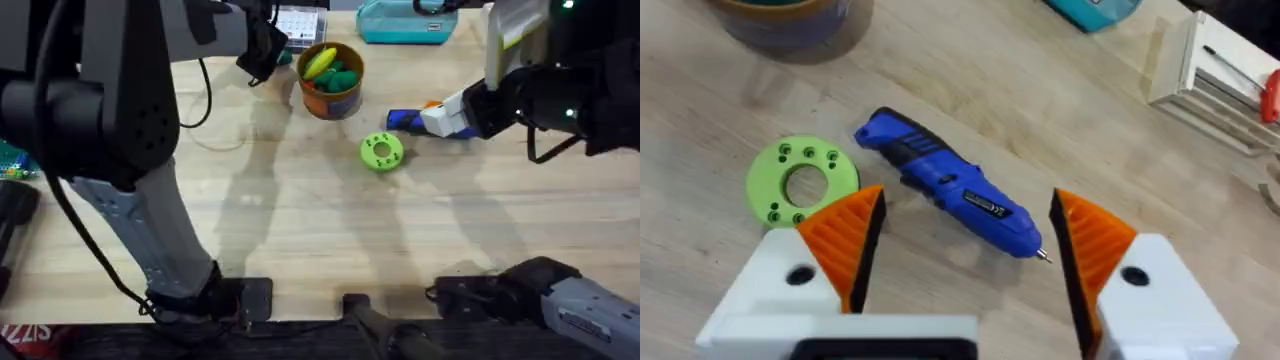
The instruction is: Pick up the gripper from the table and insert it into the empty holder that is missing its gripper. Then pick up a screw, insert it into the mounting hole, and use the screwdriver to tighten it. Finally, clean up the table by picking up the vegetable and placing it into the bucket.
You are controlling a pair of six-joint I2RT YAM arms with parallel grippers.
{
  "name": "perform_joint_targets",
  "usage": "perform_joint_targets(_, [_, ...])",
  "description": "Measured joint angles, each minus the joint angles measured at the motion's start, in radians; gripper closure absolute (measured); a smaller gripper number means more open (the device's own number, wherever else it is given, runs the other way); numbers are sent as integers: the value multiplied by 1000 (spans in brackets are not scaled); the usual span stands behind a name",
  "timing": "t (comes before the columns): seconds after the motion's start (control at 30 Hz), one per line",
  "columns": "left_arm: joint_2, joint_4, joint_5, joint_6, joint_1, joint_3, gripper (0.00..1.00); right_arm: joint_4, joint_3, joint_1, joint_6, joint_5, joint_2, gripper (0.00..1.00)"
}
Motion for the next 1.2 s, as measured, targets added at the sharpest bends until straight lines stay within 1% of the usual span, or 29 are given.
perform_joint_targets(0.13, [0,-1,9,22,2,0,987,1,0,0,0,0,12,55])
perform_joint_targets(0.23, [-5,-8,39,43,12,0,988,1,0,0,0,0,36,55])
perform_joint_targets(0.37, [-30,-73,86,71,31,-2,988,1,0,0,0,0,58,55])
perform_joint_targets(0.43, [-46,-92,90,105,37,-10,988,1,0,0,0,0,59,55])
perform_joint_targets(0.53, [-80,-115,97,178,40,-18,988,2,-1,0,0,0,59,55])
perform_joint_targets(0.6, [-117,-161,104,220,35,-18,988,2,-1,0,0,0,59,55])
perform_joint_targets(0.7, [-172,-216,108,264,20,-18,984,2,-1,0,0,0,59,55])
perform_joint_targets(0.73, [-188,-220,109,279,15,-18,936,2,-1,0,0,0,59,55])
perform_joint_targets(0.8, [-211,-214,109,306,6,-18,658,2,-1,0,0,0,59,55])
perform_joint_targets(0.9, [-226,-205,109,328,1,-18,179,2,-1,0,0,0,59,55])
perform_joint_targets(0.93, [-226,-204,108,328,2,-18,48,2,-1,0,0,0,59,55])
perform_joint_targets(0.97, [-225,-204,106,326,2,-18,23,2,-1,0,0,0,59,55])
perform_joint_targets(1.07, [-214,-203,93,301,2,-18,13,2,-1,0,0,0,59,55])
perform_joint_targets(1.2, [-172,-169,66,217,2,-18,12,2,-1,0,0,0,59,55])
